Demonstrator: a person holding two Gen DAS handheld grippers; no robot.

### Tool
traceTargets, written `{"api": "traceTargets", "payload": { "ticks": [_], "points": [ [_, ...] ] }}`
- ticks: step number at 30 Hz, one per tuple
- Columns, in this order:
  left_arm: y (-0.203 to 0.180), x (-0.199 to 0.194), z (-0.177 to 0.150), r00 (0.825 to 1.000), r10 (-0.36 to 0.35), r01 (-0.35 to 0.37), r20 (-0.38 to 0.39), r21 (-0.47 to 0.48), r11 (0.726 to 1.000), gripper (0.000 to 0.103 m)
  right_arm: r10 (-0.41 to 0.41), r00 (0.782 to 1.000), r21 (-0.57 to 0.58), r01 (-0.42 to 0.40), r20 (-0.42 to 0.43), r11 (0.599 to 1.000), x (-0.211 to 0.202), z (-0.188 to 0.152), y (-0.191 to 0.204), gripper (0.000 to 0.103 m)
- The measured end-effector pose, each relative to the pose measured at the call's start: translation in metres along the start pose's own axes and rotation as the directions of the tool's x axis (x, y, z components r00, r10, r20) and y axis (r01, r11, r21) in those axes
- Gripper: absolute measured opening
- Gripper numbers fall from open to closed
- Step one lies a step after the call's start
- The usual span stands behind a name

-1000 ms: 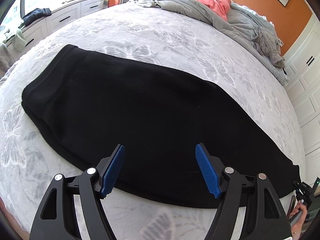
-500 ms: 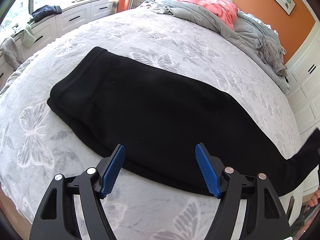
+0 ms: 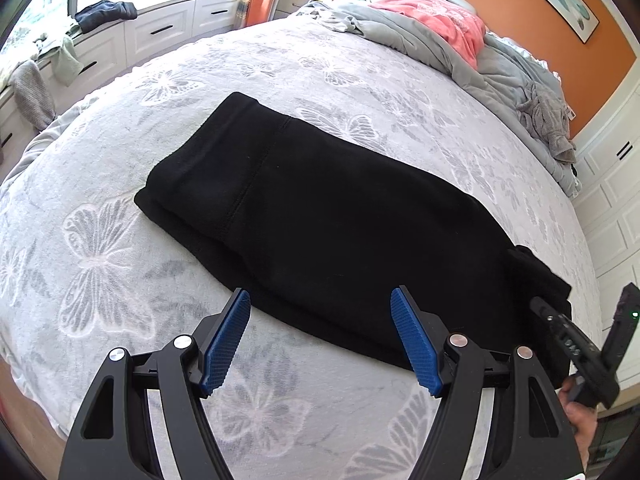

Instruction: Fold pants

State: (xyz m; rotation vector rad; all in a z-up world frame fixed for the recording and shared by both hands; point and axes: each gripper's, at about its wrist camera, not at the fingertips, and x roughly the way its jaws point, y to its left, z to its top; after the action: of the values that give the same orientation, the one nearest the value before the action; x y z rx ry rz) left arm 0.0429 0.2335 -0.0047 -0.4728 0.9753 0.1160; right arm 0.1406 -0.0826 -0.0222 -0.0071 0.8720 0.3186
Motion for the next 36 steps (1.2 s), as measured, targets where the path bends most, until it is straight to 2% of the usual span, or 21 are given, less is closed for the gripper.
{"api": "traceTargets", "payload": {
  "ticks": [7,10,14,16,18,21,26,27,29,30,32,34,35,36],
  "points": [
    [0.005,-0.006,0.002,1.0,-0.021,0.021,0.007,-0.025,0.999,0.07,-0.016,1.0,-0.005,0.016,0.002,1.0,0.006,0.0,0.009,0.012],
    [0.004,-0.007,0.003,1.0,-0.015,0.015,0.016,-0.017,1.0,0.07,-0.024,0.996,0.053,0.019,0.091,0.998,-0.022,0.013,-0.003,0.012],
    [0.002,-0.006,0.004,1.0,-0.002,0.002,0.019,-0.01,1.0,0.07,-0.093,0.962,0.222,0.035,0.256,0.974,-0.086,0.027,-0.057,0.012],
    [-0.003,-0.004,0.004,1.0,-0.007,0.007,0.013,-0.01,1.0,0.07,-0.164,0.937,0.364,0.043,0.307,0.93,-0.117,0.024,-0.105,0.012],
    [-0.009,-0.001,0.004,1.0,-0.012,0.013,0.01,-0.006,1.0,0.07,-0.269,0.909,0.482,0.089,0.317,0.872,-0.141,0.014,-0.15,0.012],
    [-0.027,0.006,0.002,1.0,-0.012,0.012,0.004,0.029,0.999,0.07,-0.414,0.87,0.656,0.15,0.268,0.74,-0.175,-0.015,-0.221,0.012],
    [-0.057,0.019,-0.006,1.0,-0.017,0.019,-0.019,0.088,0.996,0.07,-0.558,0.817,0.825,0.211,0.146,0.525,-0.209,-0.068,-0.304,0.012],
    [-0.062,0.021,-0.009,1.0,-0.016,0.018,-0.023,0.099,0.995,0.07,-0.563,0.817,0.837,0.216,0.128,0.503,-0.211,-0.076,-0.312,0.012],
    [-0.072,0.025,-0.011,0.999,-0.013,0.017,-0.03,0.121,0.992,0.07,-0.535,0.835,0.863,0.172,0.129,0.476,-0.21,-0.085,-0.321,0.012],
    [-0.075,0.027,-0.013,0.999,-0.012,0.016,-0.032,0.128,0.992,0.07,-0.54,0.832,0.856,0.182,0.128,0.483,-0.209,-0.081,-0.316,0.012],
    [-0.078,0.03,-0.014,0.999,-0.006,0.011,-0.034,0.13,0.991,0.07,-0.544,0.824,0.81,0.206,0.159,0.549,-0.207,-0.062,-0.293,0.012],
    [-0.078,0.031,-0.014,0.999,-0.006,0.011,-0.036,0.124,0.992,0.07,-0.492,0.836,0.719,0.186,0.243,0.67,-0.204,-0.033,-0.25,0.012],
    [-0.076,0.03,-0.014,0.999,-0.005,0.009,-0.036,0.121,0.993,0.07,-0.445,0.848,0.653,0.168,0.286,0.739,-0.197,-0.017,-0.223,0.012],
    [-0.075,0.029,-0.014,0.999,-0.003,0.007,-0.035,0.118,0.993,0.07,-0.399,0.86,0.594,0.146,0.319,0.791,-0.19,-0.003,-0.198,0.012]
  ]
}}
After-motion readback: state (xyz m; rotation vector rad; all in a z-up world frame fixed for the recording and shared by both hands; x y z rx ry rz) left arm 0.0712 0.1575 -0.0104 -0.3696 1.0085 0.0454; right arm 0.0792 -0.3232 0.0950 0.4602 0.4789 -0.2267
